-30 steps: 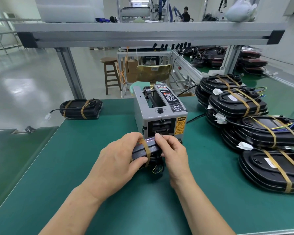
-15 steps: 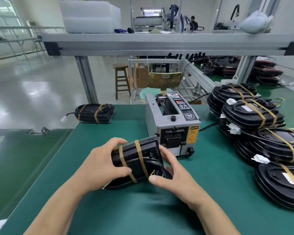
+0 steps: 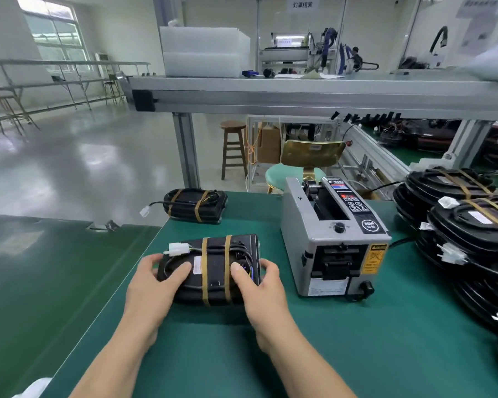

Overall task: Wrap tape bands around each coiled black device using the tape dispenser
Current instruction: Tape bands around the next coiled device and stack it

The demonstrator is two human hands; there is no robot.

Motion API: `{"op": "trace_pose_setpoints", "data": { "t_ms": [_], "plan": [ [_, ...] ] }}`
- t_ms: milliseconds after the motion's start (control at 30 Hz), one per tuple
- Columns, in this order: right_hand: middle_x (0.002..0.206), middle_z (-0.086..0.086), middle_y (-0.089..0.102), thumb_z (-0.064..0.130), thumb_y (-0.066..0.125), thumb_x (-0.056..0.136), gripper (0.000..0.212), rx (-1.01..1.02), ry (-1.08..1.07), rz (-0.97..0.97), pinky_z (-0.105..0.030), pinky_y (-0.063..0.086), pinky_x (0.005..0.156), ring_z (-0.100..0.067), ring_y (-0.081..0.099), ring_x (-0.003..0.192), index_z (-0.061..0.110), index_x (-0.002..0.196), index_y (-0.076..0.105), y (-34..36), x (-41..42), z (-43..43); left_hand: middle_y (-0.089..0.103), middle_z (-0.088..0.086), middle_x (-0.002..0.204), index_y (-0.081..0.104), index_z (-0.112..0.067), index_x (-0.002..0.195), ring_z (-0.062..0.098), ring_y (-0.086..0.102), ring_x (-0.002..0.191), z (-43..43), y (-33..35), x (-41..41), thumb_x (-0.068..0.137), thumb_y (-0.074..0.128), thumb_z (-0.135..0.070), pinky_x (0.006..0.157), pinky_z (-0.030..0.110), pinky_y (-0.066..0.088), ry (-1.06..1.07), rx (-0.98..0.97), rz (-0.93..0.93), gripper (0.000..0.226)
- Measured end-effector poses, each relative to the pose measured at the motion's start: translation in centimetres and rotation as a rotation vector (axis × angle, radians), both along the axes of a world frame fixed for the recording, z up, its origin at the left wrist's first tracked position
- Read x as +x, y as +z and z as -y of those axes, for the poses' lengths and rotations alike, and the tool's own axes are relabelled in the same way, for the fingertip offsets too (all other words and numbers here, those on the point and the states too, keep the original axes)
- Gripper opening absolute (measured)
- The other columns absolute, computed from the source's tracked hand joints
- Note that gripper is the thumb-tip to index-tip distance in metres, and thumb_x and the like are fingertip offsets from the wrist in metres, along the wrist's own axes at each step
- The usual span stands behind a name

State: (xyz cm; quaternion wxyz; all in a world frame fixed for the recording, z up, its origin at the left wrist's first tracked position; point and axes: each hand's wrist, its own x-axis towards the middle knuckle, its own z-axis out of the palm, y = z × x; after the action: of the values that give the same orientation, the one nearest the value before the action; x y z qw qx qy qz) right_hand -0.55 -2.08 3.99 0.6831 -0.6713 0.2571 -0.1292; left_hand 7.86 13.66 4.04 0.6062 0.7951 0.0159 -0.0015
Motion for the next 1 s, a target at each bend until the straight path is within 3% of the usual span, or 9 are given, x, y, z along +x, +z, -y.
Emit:
{"op": "trace_pose_setpoints", "data": {
  "t_ms": [100, 233, 333, 400, 467, 567, 633, 833, 1000],
  "plan": [
    [0.100, 0.022, 0.044, 0.052, 0.065, 0.088, 0.052, 0.070, -0.011, -0.041, -0.020, 0.039, 0.074, 0.006, 0.048, 0.090, 0.032, 0.126, 0.034, 0.4, 2.7, -0.9, 0.067, -0.007, 0.106, 0.055, -0.019, 0.131, 0.006, 0.063, 0.096, -0.3, -0.8, 2.0, 0.085, 0.075, -0.021, 0.083, 0.029, 0.048, 0.037, -0.071, -0.006, 0.051],
    [0.099, 0.025, 0.047, 0.061, 0.060, 0.087, 0.035, 0.026, 0.058, -0.055, -0.025, 0.039, 0.078, 0.006, 0.049, 0.090, 0.036, 0.107, 0.045, 0.9, 6.2, -1.8, 0.058, 0.006, 0.133, 0.055, -0.016, 0.135, 0.026, 0.059, 0.115, -0.8, -0.9, 6.3, 0.087, 0.067, -0.026, 0.101, 0.046, 0.048, 0.118, -0.056, -0.032, 0.051],
    [0.108, 0.015, 0.057, 0.053, 0.066, 0.084, 0.021, -0.043, 0.111, -0.081, -0.025, 0.045, 0.080, -0.002, 0.057, 0.095, 0.040, 0.086, 0.050, 1.1, 8.7, -2.4, 0.049, 0.011, 0.140, 0.050, -0.013, 0.140, 0.031, 0.055, 0.119, -0.7, -0.6, 9.7, 0.088, 0.064, -0.028, 0.103, 0.048, 0.047, 0.180, -0.040, -0.040, 0.056],
    [0.118, 0.004, 0.059, 0.039, 0.068, 0.083, 0.018, -0.113, 0.118, -0.107, -0.028, 0.046, 0.088, -0.014, 0.058, 0.102, 0.037, 0.095, 0.055, 0.7, 10.5, -2.6, 0.050, 0.012, 0.137, 0.051, -0.012, 0.138, 0.029, 0.055, 0.115, -0.4, -0.6, 11.6, 0.088, 0.064, -0.027, 0.099, 0.039, 0.047, 0.206, -0.026, -0.018, 0.053],
    [0.121, 0.000, 0.057, 0.029, 0.066, 0.085, 0.033, -0.186, 0.108, -0.136, -0.028, 0.044, 0.092, -0.020, 0.056, 0.107, 0.032, 0.116, 0.058, 0.3, 12.0, -2.6, 0.052, 0.012, 0.135, 0.054, -0.011, 0.134, 0.026, 0.055, 0.110, 0.1, -0.7, 13.1, 0.089, 0.065, -0.025, 0.089, 0.032, 0.044, 0.214, -0.006, -0.004, 0.049],
    [0.133, -0.005, 0.057, 0.030, 0.063, 0.088, 0.050, -0.269, 0.095, -0.177, -0.036, 0.041, 0.107, -0.028, 0.046, 0.126, 0.022, 0.136, 0.051, 0.0, 13.9, -2.4, 0.052, 0.010, 0.135, 0.052, -0.012, 0.136, 0.025, 0.054, 0.109, 0.6, -1.0, 15.0, 0.090, 0.064, -0.026, 0.084, 0.031, 0.040, 0.225, 0.014, -0.006, 0.050],
    [0.138, -0.005, 0.055, 0.036, 0.060, 0.091, 0.060, -0.318, 0.107, -0.212, -0.035, 0.037, 0.109, -0.029, 0.036, 0.132, 0.021, 0.146, 0.043, -0.3, 14.8, -2.4, 0.053, 0.011, 0.134, 0.054, -0.011, 0.135, 0.028, 0.055, 0.111, 0.9, -0.9, 16.0, 0.090, 0.063, -0.026, 0.083, 0.031, 0.041, 0.236, 0.034, 0.009, 0.048],
    [0.145, -0.008, 0.041, 0.044, 0.057, 0.094, 0.060, -0.486, 0.093, -0.209, -0.033, 0.026, 0.110, -0.030, 0.028, 0.134, 0.014, 0.144, 0.042, -1.1, 15.7, -2.9, 0.044, 0.011, 0.142, 0.046, -0.013, 0.144, 0.027, 0.050, 0.114, 1.6, -1.0, 16.8, 0.096, 0.053, -0.027, 0.085, 0.029, 0.035, 0.272, 0.102, 0.024, 0.050],
    [0.143, -0.009, 0.043, 0.046, 0.057, 0.093, 0.058, -0.482, 0.090, -0.189, -0.036, 0.028, 0.113, -0.030, 0.029, 0.133, 0.013, 0.140, 0.045, -1.3, 15.2, -3.2, 0.040, 0.017, 0.143, 0.044, -0.012, 0.142, 0.035, 0.046, 0.125, 1.8, -1.5, 15.0, 0.097, 0.046, -0.037, 0.107, 0.042, 0.037, 0.233, 0.154, 0.040, 0.052]
  ]
}}
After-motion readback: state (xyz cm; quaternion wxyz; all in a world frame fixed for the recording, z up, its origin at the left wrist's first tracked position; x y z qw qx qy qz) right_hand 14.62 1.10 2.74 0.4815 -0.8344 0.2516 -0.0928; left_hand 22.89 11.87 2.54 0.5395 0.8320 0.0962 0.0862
